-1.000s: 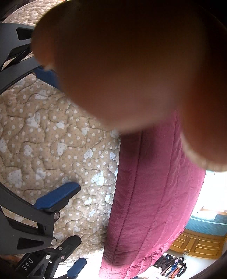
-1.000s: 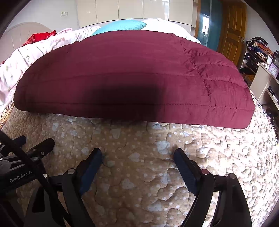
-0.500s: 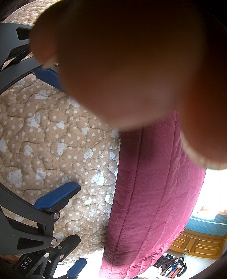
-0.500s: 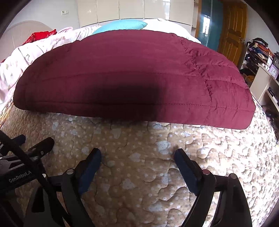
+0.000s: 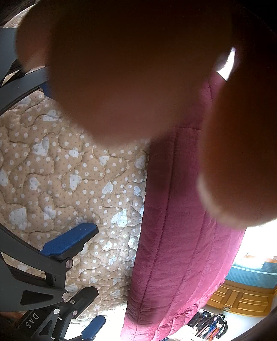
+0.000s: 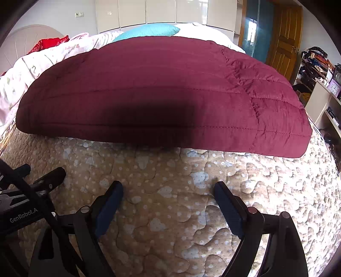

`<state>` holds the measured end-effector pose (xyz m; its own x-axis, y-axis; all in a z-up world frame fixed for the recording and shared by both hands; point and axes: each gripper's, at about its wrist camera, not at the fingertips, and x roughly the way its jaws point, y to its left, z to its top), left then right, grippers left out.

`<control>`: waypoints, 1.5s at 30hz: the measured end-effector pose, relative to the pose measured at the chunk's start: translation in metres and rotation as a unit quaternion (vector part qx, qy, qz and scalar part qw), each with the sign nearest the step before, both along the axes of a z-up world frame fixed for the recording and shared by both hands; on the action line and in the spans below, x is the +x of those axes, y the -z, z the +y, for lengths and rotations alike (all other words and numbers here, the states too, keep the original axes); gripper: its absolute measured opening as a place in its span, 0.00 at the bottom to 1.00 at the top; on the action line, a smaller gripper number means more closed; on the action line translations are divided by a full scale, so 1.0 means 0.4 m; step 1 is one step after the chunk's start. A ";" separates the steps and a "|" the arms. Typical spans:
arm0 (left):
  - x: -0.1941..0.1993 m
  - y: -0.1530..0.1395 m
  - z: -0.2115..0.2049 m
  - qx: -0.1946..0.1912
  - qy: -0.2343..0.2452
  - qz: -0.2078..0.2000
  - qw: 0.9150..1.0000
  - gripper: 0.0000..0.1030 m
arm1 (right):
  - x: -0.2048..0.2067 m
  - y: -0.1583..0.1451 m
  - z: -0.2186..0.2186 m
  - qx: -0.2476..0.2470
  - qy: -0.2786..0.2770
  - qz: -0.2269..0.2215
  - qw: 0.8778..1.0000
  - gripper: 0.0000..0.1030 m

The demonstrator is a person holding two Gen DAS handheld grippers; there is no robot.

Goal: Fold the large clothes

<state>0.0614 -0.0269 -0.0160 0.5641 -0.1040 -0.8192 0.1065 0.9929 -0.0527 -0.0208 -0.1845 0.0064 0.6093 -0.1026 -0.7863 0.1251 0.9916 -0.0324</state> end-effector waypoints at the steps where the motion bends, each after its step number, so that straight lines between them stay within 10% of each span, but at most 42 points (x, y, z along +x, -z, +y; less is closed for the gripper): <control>1: 0.000 0.000 0.000 0.001 0.000 0.000 1.000 0.98 | 0.000 0.000 0.000 0.000 0.000 0.000 1.000 0.88; 45: 0.001 0.001 0.010 -0.003 0.000 0.000 1.000 0.98 | 0.012 0.013 0.025 -0.012 0.001 0.004 1.000 0.89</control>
<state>0.0618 -0.0228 -0.0165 0.5636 -0.1092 -0.8188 0.1057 0.9926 -0.0596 -0.0161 -0.1744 0.0010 0.6034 -0.1230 -0.7879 0.1265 0.9903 -0.0577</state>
